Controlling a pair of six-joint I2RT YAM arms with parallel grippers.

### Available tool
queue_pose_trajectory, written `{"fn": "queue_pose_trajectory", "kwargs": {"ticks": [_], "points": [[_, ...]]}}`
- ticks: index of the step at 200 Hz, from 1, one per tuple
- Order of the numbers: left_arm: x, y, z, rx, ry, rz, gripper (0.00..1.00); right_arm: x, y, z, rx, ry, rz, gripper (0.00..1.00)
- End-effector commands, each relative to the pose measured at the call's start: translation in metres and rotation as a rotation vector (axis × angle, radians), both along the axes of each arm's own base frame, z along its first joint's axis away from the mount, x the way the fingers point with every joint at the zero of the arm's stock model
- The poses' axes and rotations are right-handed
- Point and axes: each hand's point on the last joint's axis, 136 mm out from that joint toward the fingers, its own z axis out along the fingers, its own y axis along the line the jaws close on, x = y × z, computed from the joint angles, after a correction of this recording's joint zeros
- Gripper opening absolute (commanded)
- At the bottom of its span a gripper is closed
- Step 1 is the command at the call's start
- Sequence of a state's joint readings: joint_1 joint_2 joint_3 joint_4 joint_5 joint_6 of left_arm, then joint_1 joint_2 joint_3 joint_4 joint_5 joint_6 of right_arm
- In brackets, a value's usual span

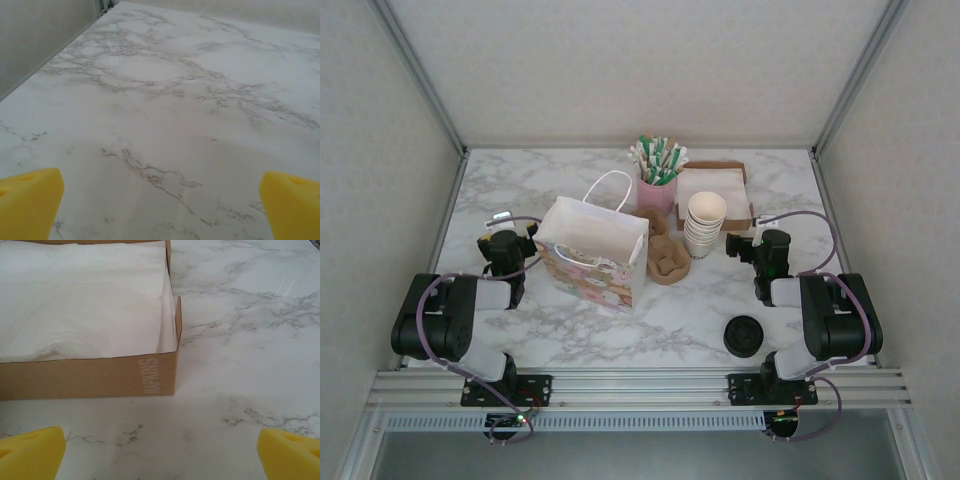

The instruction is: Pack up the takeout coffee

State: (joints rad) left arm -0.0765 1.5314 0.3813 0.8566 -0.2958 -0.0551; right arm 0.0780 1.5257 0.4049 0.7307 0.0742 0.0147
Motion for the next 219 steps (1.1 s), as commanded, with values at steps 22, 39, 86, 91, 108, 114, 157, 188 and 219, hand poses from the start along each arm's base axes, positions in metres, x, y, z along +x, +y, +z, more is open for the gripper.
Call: {"fn": "queue_pose_trajectory", "kwargs": {"ticks": [22,39,86,91,108,114,157,188,219], "points": [[-0.001,0.007,0.029,0.012,0.046,0.043,1.00,0.006,-0.006,0.042,0.007,-0.051,-0.037,0.99],[-0.013,0.016,0.052,-0.011,-0.008,0.108,1.00,-0.002,-0.010,0.054,0.010,-0.081,-0.059,0.99],[-0.077,0.058,0.107,-0.102,-0.132,0.406,1.00,-0.033,-0.025,0.089,0.095,-0.068,-0.180,0.99],[-0.086,0.064,0.111,-0.132,-0.145,0.462,1.00,-0.038,-0.031,0.093,0.125,-0.066,-0.234,0.99],[-0.149,0.093,0.119,-0.300,-0.219,0.803,1.00,-0.065,-0.055,0.103,0.221,-0.042,-0.433,0.99],[-0.170,0.100,0.121,-0.371,-0.271,0.905,1.00,-0.073,-0.057,0.106,0.231,-0.037,-0.453,0.99],[-0.182,0.073,0.163,-0.635,-0.406,0.654,1.00,-0.120,-0.059,0.131,0.374,-0.031,-0.527,0.99],[-0.181,0.039,0.226,-0.639,-0.442,0.329,1.00,-0.140,-0.053,0.143,0.455,0.042,-0.547,0.99],[-0.161,-0.021,0.266,-0.540,-0.318,-0.068,1.00,-0.148,-0.034,0.163,0.522,0.129,-0.475,0.99]]}}
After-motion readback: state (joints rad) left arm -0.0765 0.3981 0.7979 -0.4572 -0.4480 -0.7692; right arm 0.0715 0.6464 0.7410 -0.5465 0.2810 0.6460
